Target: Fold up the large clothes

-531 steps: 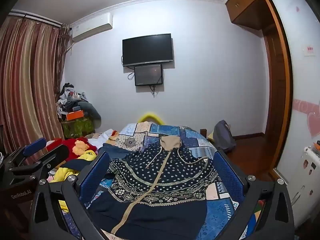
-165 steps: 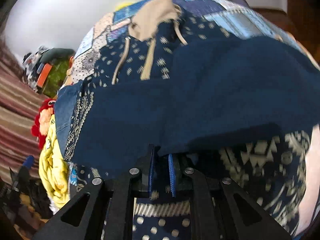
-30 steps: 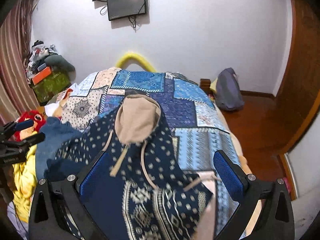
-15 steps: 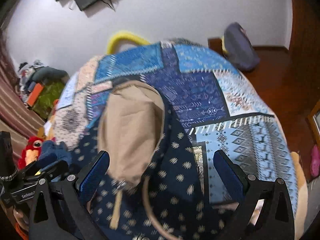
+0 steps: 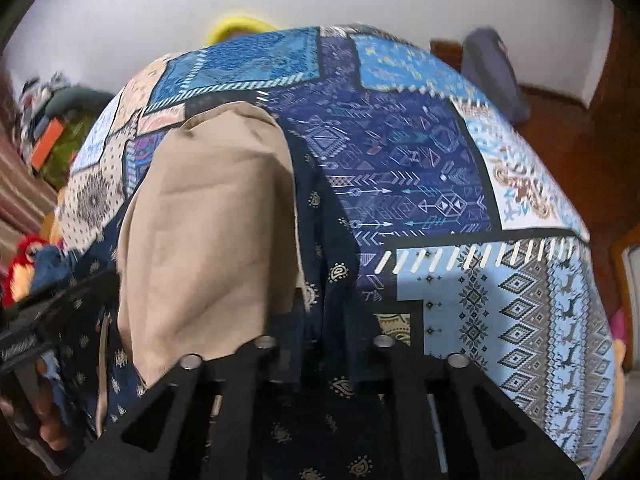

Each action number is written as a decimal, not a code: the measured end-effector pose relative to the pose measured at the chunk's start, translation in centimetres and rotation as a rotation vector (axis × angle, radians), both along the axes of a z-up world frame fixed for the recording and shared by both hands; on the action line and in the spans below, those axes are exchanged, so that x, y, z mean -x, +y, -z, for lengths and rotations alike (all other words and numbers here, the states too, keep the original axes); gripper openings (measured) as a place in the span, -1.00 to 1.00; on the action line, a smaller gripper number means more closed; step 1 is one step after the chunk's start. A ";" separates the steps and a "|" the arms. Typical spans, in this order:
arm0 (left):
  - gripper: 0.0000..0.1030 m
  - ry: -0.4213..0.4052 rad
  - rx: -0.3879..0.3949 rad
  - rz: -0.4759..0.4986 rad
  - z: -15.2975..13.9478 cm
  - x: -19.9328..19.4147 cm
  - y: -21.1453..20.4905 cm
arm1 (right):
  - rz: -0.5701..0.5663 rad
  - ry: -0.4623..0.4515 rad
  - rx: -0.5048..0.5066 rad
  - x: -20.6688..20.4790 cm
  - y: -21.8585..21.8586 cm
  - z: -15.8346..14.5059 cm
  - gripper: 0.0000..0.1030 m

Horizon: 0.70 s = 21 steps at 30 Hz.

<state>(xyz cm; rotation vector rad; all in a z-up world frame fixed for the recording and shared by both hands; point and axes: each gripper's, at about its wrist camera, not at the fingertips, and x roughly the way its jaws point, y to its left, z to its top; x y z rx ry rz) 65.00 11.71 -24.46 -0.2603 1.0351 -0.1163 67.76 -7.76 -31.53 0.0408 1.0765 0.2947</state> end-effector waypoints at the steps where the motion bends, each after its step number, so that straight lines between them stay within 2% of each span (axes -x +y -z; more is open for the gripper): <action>1: -0.65 -0.025 -0.036 0.010 -0.6 0.4 -0.6 | -0.002 -0.018 0.009 0.4 0.1 -0.2 -0.83; 2: -0.79 -0.038 -0.072 0.015 -1.1 0.7 -0.8 | -0.003 -0.037 0.013 1.0 0.0 -0.7 -0.84; 4: -0.88 -0.058 -0.105 0.035 -2.5 1.9 -1.2 | -0.003 -0.057 -0.010 2.1 -0.4 -2.0 -0.85; 12: -0.89 -0.139 -0.127 0.134 -9.4 10.0 -1.0 | -0.100 -0.171 -0.057 9.6 -0.9 -9.1 -0.86; 18: -0.89 -0.144 -0.161 0.212 -10.2 17.0 -2.0 | -0.186 -0.224 -0.089 17.5 -1.0 -12.4 -0.86; 21: -0.89 -0.134 -0.182 0.234 -9.5 20.1 -2.5 | -0.228 -0.236 -0.037 21.0 -0.7 -12.5 -0.86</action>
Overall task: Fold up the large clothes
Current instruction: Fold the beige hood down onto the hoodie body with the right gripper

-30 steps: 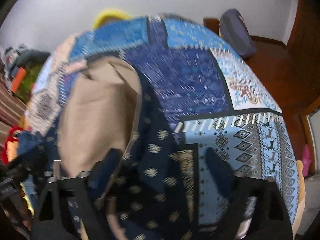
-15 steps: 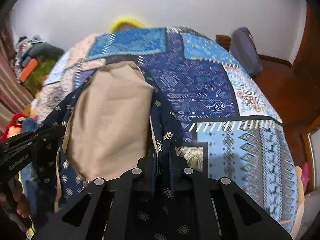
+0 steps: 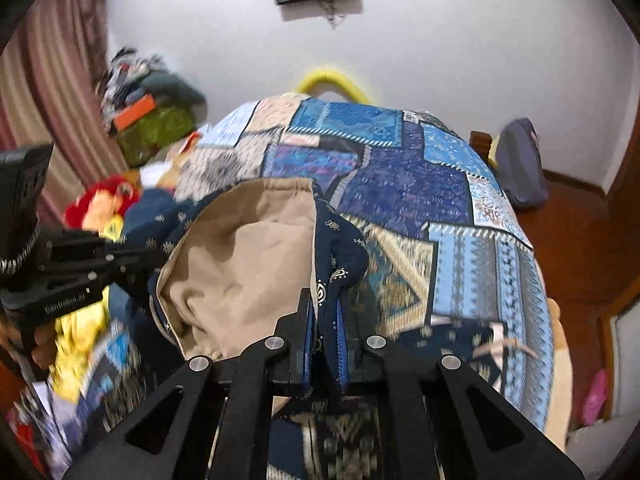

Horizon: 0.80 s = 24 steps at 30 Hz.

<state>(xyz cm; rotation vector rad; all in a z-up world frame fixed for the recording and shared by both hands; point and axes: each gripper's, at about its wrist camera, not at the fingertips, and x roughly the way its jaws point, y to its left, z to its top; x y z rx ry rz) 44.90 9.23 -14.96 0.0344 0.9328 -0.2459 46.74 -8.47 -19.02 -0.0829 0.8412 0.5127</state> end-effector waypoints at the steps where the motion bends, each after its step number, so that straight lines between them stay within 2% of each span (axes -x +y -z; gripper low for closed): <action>1: -0.89 0.007 -0.010 0.006 0.5 0.8 -0.2 | -0.010 0.001 0.019 1.1 0.0 0.3 -0.86; 6: -0.89 0.034 -0.037 0.008 3.5 3.6 -0.7 | 0.010 0.046 0.067 4.1 -1.1 3.0 -0.86; 10: -0.89 0.091 0.011 -0.045 6.7 4.3 0.0 | 0.053 0.051 0.109 5.4 -2.2 5.7 -0.86; 12: -0.89 0.110 -0.001 -0.068 8.1 4.3 0.4 | 0.075 0.056 0.110 5.8 -2.8 6.7 -0.86; 14: -0.89 0.137 0.016 -0.083 9.5 4.3 1.0 | 0.097 0.030 0.156 6.2 -3.1 7.6 -0.85; 19: -0.89 0.138 0.019 -0.096 10.3 4.3 1.0 | 0.095 0.003 0.286 7.0 -3.1 9.3 -0.85; 22: -0.89 0.156 0.019 -0.109 10.8 3.9 0.8 | 0.106 0.002 0.292 7.4 -3.5 9.6 -0.82; 24: -0.89 0.162 0.013 -0.112 10.8 3.6 0.6 | 0.121 0.004 0.301 7.5 -3.6 9.8 -0.67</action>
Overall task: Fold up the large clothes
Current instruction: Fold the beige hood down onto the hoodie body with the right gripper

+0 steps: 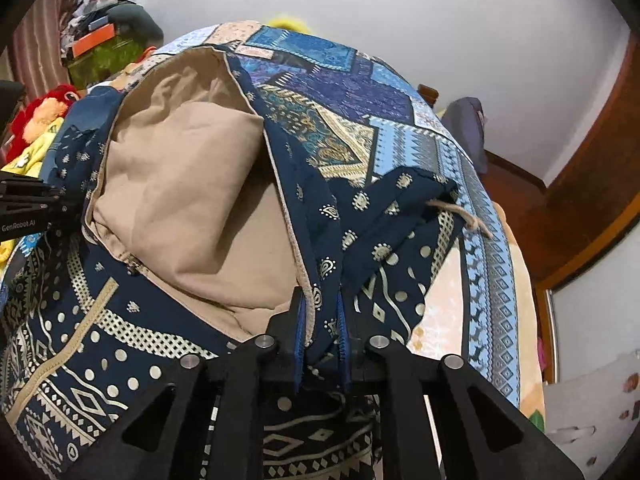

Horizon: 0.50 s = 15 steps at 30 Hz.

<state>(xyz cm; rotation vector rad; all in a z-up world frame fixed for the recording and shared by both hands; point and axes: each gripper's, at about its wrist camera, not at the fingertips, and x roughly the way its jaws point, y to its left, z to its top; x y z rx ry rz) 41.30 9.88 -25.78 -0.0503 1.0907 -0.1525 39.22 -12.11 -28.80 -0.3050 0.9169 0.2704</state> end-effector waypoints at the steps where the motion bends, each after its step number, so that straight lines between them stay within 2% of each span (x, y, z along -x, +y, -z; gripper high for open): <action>1: -0.89 0.001 -0.005 0.000 0.0 0.0 -0.1 | 0.016 -0.009 0.013 0.1 -0.1 0.0 -0.25; 2: -0.89 -0.001 -0.013 0.001 0.0 0.1 -0.2 | 0.052 -0.032 0.049 0.1 -0.2 -0.1 0.49; 3: -0.89 -0.005 -0.019 0.003 0.0 0.2 -0.3 | 0.094 -0.061 0.092 0.2 -0.3 -0.2 0.78; 4: -0.89 -0.009 -0.029 0.007 0.0 0.3 -0.5 | 0.129 -0.100 0.124 0.3 -0.7 -0.4 0.90; 5: -0.89 -0.010 -0.033 0.007 -0.1 0.3 -0.6 | 0.129 -0.108 0.108 0.5 -1.2 -0.6 0.90; 9: -0.87 -0.018 -0.047 0.009 -0.9 0.9 -1.0 | 0.113 -0.008 -0.026 0.4 -3.0 -1.3 0.90; 11: -0.74 -0.006 -0.036 0.019 -1.6 1.3 -1.1 | 0.105 0.004 -0.057 0.5 -3.3 -2.0 0.90; 13: -0.42 0.012 0.014 0.033 -2.4 1.3 -0.8 | 0.093 -0.005 -0.069 0.5 -3.2 -2.8 0.90; 14: -0.37 0.013 0.028 0.034 -2.7 1.2 -0.6 | 0.085 -0.012 -0.073 0.4 -3.0 -3.2 0.90; 15: -0.24 0.011 0.037 0.033 -3.1 1.1 -0.4 | 0.073 -0.019 -0.079 0.2 -2.6 -3.7 0.90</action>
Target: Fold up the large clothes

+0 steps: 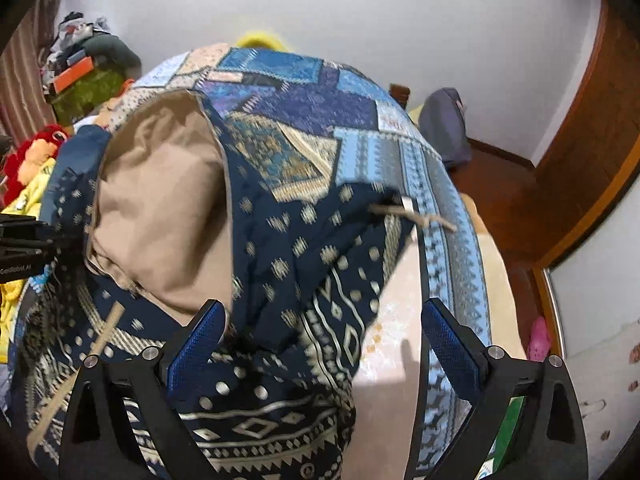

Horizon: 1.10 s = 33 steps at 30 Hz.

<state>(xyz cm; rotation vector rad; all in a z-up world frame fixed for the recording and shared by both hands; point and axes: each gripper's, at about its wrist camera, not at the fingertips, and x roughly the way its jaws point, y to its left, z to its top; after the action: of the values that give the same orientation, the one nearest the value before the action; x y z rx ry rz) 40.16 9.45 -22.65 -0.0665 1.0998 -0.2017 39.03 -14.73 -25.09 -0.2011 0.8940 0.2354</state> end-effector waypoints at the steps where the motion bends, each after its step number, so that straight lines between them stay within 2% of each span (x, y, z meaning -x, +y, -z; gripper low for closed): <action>1: -0.01 -0.013 0.000 -0.009 -0.7 -0.2 0.3 | -0.010 -0.006 -0.006 -0.3 0.4 -0.3 0.90; 3: 0.14 -0.054 -0.007 -0.022 -1.8 -0.7 0.7 | -0.035 -0.021 -0.035 -0.9 1.1 -1.2 0.90; 8: 0.14 -0.106 -0.002 -0.041 -3.5 -3.4 2.1 | -0.094 -0.023 -0.096 -4.0 4.0 -2.4 0.90; 13: 0.15 -0.112 -0.053 -0.057 -2.9 -7.4 2.4 | -0.140 0.001 -0.148 -8.2 7.0 -2.0 0.86; 15: 0.15 -0.104 -0.053 -0.055 -2.4 -8.7 2.4 | -0.139 0.015 -0.151 -9.9 7.9 -1.4 0.71; 18: 0.15 -0.101 -0.054 -0.052 -1.5 -10.5 1.8 | -0.139 0.057 -0.163 -12.2 8.7 -0.2 0.34; 20: 0.15 -0.113 -0.059 -0.047 -1.2 -11.3 1.3 | -0.134 0.084 -0.172 -13.4 9.1 0.6 -0.19; 23: 0.14 -0.170 -0.094 -0.033 -1.5 -11.8 0.7 | -0.120 0.137 -0.202 -14.5 9.3 1.7 -0.66; 24: 0.03 -0.188 -0.098 -0.025 -1.7 -11.8 0.5 | -0.120 0.138 -0.214 -14.7 9.2 1.9 -0.72; 25: -0.26 -0.195 -0.103 -0.019 -1.8 -11.9 0.4 | -0.120 0.133 -0.221 -14.6 9.1 1.9 -0.76; 26: -0.41 -0.195 -0.114 -0.010 -1.9 -11.9 0.3 | -0.119 0.123 -0.229 -14.4 8.9 1.7 -0.81; 28: -0.87 -0.204 -0.148 0.003 -2.2 -11.7 -0.1 | -0.121 0.103 -0.249 -13.8 8.5 1.0 -0.84; 30: -0.87 -0.224 -0.173 0.011 -2.7 -11.0 -0.2 | -0.129 0.093 -0.272 -13.0 8.1 0.1 -0.86; 33: -0.87 -0.256 -0.128 0.028 -4.8 -8.6 0.0 | -0.151 0.071 -0.290 -11.0 7.5 -1.8 -0.88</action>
<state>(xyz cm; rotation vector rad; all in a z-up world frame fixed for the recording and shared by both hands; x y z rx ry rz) 48.78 9.42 -17.87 0.0868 0.8569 -0.1593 50.02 -7.18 -23.33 0.0090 0.9045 0.5114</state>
